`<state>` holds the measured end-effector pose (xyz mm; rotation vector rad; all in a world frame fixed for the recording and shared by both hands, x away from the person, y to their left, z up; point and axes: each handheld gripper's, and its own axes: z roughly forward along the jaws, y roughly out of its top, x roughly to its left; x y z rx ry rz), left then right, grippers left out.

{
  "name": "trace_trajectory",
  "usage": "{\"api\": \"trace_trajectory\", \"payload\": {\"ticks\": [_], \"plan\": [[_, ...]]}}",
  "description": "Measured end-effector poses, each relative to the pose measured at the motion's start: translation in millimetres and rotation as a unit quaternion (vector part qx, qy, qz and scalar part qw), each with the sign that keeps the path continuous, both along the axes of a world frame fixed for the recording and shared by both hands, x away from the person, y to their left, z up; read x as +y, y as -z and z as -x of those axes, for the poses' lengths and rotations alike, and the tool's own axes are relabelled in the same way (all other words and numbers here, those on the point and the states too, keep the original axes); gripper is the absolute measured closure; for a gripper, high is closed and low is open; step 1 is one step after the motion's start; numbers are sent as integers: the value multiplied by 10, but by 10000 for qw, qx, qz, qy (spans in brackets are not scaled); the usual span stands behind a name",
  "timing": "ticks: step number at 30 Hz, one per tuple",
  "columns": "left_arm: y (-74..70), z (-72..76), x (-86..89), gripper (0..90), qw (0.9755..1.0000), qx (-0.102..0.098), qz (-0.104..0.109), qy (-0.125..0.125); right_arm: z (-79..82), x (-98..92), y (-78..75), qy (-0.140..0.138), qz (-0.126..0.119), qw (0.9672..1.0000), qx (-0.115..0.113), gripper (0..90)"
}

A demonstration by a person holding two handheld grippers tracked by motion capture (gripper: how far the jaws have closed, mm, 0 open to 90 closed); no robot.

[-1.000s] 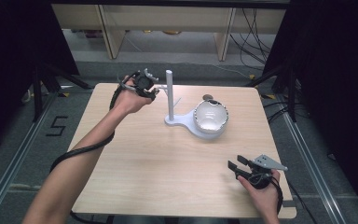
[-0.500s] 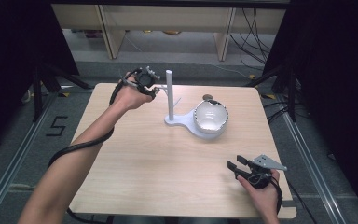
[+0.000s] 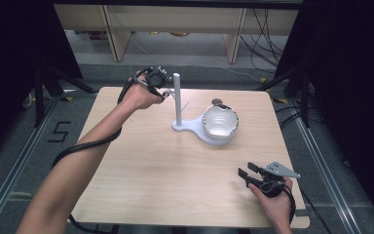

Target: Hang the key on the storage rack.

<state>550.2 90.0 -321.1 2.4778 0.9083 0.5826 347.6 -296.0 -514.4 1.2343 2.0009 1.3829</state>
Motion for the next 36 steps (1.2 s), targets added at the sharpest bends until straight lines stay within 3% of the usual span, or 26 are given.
{"api": "trace_trajectory", "payload": {"ticks": [3, 7, 15, 18, 21, 24, 30, 36], "plan": [[-11, 2, -4, 783, 9999, -93, 45, 16, -5, 6, 6, -19, -31, 10000, 3, 474], [-53, 65, 58, 614, 9995, -281, 90, 114, 16, -1, -9, -7, -69, 9999, 84, 473], [-4, 225, 304, 470, 9977, -489, 472, 22, 21, 3, -13, 10, -35, 10000, 79, 471], [20, 317, 410, 440, 9950, -668, 744, -33, 4, -7, 1, 14, -4, 10000, -2, 471], [46, 419, 491, 410, 9915, -834, 1002, -35, 41, 21, -11, 89, -164, 9997, 187, 472], [73, 545, 593, 386, 9873, -1044, 1192, -60, 32, 13, -5, 82, -131, 9998, 140, 471], [141, 755, 750, 363, 9816, -1281, 1414, -116, 10, -8, 2, 40, -52, 10000, 5, 471], [251, 943, 844, 351, 9788, -1342, 1545, -93, 11, -4, 2, 74, -47, 10000, 10, 470]]}}
